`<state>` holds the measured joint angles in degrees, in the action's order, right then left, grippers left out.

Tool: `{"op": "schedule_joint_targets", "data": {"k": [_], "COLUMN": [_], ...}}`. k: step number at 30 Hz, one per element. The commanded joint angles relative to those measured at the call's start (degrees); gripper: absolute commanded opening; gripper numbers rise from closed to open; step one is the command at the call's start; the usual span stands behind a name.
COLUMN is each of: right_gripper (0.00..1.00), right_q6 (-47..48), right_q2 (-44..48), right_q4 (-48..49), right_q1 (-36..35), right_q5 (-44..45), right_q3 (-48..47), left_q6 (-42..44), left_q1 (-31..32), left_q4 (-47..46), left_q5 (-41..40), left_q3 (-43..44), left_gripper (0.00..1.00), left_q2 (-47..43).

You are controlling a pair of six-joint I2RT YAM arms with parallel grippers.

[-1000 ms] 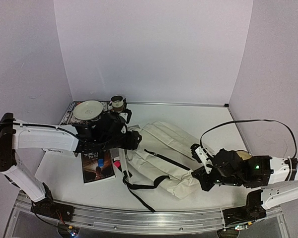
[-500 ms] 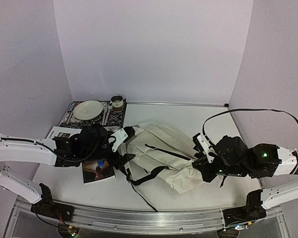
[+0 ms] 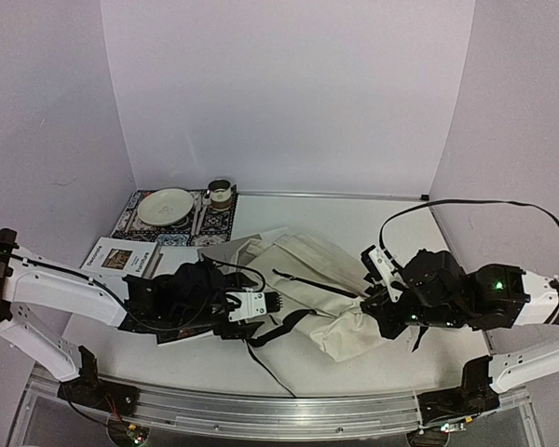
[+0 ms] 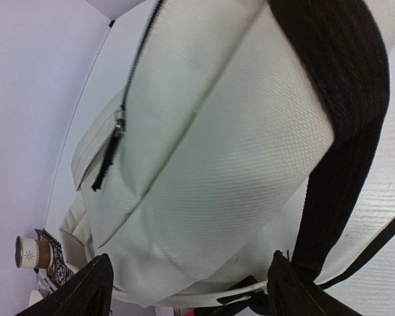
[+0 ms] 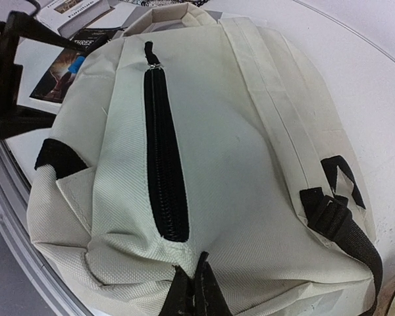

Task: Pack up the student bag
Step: Pass from the right arm to the left

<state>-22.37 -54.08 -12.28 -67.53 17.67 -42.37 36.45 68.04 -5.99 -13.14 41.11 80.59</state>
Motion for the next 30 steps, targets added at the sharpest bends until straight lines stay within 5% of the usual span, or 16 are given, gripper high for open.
{"op": "schedule_joint_targets", "data": {"k": [1, 4, 6, 11, 22, 30], "right_gripper": [0.0, 0.0, 0.0, 0.0, 0.5, 0.78], "right_q6": [-0.02, 0.44, 0.81, 2.1, 8.66, 11.01], "right_q2": [0.44, -0.89, -2.09, -5.19, -5.31, 2.03], "right_q4": [2.53, 2.52, 2.4, 1.15, -4.11, -4.43], "right_q1": [0.2, 0.2, 0.2, 0.2, 0.2, 0.2], "right_q5": [3.03, 3.36, 3.74, 7.51, 16.96, 20.16], "right_q3": [-5.05, -7.12, -8.62, -13.21, -22.15, -20.5], "left_q6": [7.5, 8.92, 9.03, 7.31, -6.05, -22.21], "left_q1": [1.01, 1.22, 1.27, 1.28, 1.2, 1.22], "left_q4": [-2.89, -3.03, -2.98, -2.85, 3.46, 23.8], "left_q5": [-0.62, -1.04, -1.39, -2.17, -8.6, -9.48], "left_q3": [5.4, 7.47, 9.29, 13.66, 31.86, 55.57], "left_gripper": [0.79, 0.72, 0.59, 0.01, 0.0, 0.0], "left_q2": [3.03, 4.58, 5.32, 5.18, 2.02, 7.02]}}
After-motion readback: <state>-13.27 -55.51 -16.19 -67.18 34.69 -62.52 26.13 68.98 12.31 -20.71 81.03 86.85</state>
